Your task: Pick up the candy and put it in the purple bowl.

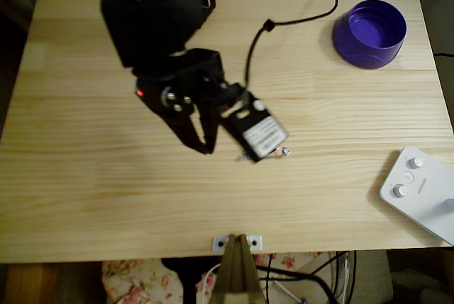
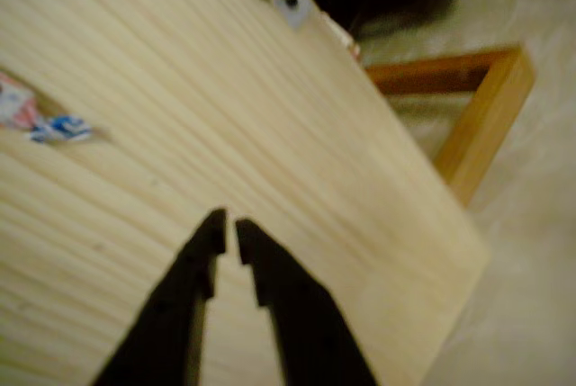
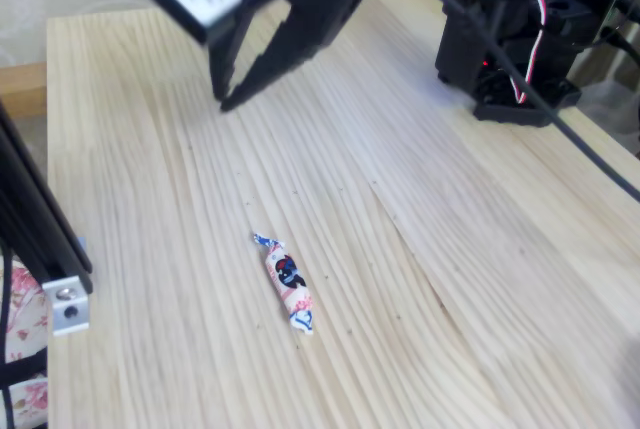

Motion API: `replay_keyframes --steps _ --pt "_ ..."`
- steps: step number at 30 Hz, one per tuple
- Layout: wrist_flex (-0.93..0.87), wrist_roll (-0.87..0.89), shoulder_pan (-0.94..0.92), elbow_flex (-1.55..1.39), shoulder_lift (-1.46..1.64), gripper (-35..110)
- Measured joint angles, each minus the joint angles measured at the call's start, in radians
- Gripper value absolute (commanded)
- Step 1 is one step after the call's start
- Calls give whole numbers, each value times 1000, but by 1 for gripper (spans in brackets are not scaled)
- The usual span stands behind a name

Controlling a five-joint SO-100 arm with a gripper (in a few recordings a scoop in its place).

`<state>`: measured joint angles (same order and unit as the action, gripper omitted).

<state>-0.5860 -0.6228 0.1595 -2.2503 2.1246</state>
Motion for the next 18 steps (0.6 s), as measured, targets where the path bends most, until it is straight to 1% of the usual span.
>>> replay_keyframes --steps 5,11,18 --pt "9 -83 72 21 -43 0" --pt "-69 -143 181 54 -61 0" --pt "-109 -184 281 101 -124 0"
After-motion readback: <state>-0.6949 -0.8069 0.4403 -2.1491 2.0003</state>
